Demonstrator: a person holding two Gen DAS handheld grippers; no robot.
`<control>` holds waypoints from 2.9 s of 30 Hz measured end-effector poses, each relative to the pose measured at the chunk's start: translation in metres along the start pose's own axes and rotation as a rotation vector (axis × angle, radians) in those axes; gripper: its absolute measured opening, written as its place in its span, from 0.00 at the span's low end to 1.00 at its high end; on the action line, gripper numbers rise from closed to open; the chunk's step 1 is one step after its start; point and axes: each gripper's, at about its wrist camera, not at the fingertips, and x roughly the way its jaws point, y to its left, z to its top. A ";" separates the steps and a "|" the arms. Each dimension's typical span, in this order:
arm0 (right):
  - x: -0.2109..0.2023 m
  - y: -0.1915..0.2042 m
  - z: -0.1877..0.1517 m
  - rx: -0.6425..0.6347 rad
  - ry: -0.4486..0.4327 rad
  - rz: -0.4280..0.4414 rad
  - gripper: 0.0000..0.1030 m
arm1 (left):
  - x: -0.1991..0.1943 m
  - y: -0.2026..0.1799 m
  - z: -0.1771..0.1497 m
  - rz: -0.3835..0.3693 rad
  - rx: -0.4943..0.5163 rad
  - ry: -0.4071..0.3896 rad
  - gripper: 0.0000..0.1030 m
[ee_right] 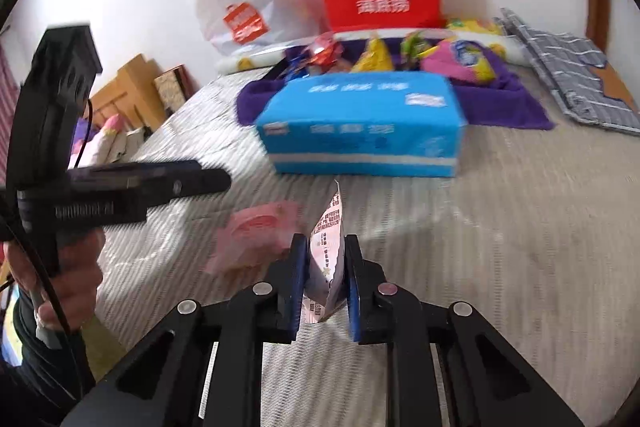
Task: Organize snacks
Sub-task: 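Grasp the pink peach-print packet with the left tool while the right tool holds its packet, then lift and carry both pink packets over the purple towel with both tools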
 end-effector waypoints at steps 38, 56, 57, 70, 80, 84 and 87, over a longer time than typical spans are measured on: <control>0.016 -0.083 0.021 0.075 0.039 -0.073 0.21 | 0.028 0.042 0.011 0.277 -0.172 -0.080 0.43; -0.013 -0.073 0.063 0.084 -0.045 -0.095 0.19 | -0.019 0.049 0.033 0.129 -0.235 -0.203 0.43; -0.015 -0.071 0.066 0.079 -0.053 -0.094 0.19 | -0.022 0.048 0.036 0.117 -0.237 -0.211 0.43; -0.029 -0.064 0.109 0.058 -0.132 -0.086 0.19 | -0.043 0.030 0.074 0.022 -0.215 -0.268 0.43; -0.031 -0.061 0.124 0.051 -0.149 -0.078 0.19 | -0.050 0.016 0.091 0.014 -0.178 -0.284 0.43; -0.031 -0.058 0.129 0.041 -0.158 -0.075 0.19 | -0.050 0.012 0.096 0.001 -0.167 -0.286 0.43; -0.032 -0.056 0.133 0.036 -0.164 -0.073 0.19 | -0.050 0.008 0.101 0.006 -0.155 -0.288 0.43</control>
